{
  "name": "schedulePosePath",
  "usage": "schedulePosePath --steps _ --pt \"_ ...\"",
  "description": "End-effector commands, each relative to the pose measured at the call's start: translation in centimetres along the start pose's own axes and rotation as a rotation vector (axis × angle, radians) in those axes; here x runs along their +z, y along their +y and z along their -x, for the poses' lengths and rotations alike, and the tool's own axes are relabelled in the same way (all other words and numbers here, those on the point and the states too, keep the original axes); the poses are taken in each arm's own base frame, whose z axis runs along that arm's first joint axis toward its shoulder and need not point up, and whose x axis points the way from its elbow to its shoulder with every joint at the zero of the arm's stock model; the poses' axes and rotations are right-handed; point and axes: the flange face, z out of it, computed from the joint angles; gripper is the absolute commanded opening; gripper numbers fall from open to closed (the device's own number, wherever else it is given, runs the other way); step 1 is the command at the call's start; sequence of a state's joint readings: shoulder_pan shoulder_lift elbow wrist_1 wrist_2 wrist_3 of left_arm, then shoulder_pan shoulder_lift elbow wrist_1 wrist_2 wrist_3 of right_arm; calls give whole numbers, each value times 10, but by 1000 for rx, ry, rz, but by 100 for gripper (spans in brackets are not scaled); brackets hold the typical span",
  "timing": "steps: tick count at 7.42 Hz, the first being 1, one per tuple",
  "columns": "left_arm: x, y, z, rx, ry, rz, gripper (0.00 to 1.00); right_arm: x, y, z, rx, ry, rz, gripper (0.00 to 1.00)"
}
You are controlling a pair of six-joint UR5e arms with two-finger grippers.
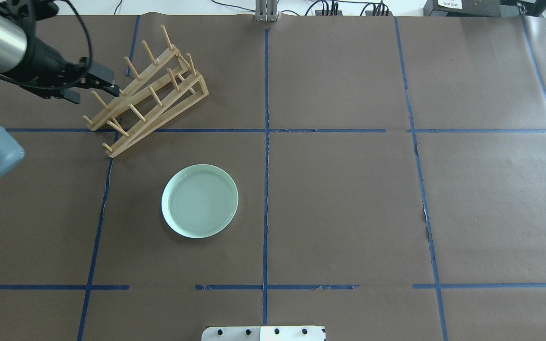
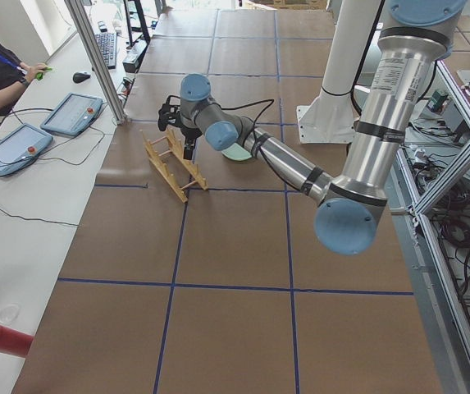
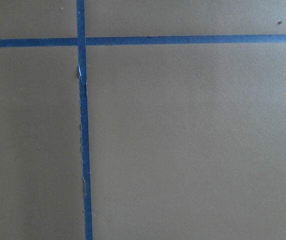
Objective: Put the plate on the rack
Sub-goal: 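Move the left gripper past the rack down to the pale green plate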
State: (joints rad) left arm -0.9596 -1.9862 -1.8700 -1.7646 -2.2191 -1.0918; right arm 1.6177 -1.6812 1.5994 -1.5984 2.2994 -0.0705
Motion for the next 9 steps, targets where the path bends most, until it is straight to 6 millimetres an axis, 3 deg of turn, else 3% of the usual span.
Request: schedulePosePath --steps 1,3,4,5,6,7,8,9 --pt "40 39 -115 -129 -157 35 100 0 0 0 0 0 -1 100" --pt "81 59 -164 -172 -233 91 100 0 0 0 -1 0 0 100" --pt "126 70 -188 -204 -299 143 100 0 0 0 0 0 -1 100" --pt "164 75 -197 -230 -361 160 100 0 0 0 -1 0 0 100" --pt "202 98 -208 -242 -424 161 100 0 0 0 0 0 -1 100" --pt "220 98 -225 -251 -455 166 100 0 0 0 0 0 -1 100" --pt "237 109 -231 -265 -481 176 94 0 0 0 0 0 -1 100" --pt "241 114 -231 -261 -484 183 69 0 0 0 0 0 -1 100"
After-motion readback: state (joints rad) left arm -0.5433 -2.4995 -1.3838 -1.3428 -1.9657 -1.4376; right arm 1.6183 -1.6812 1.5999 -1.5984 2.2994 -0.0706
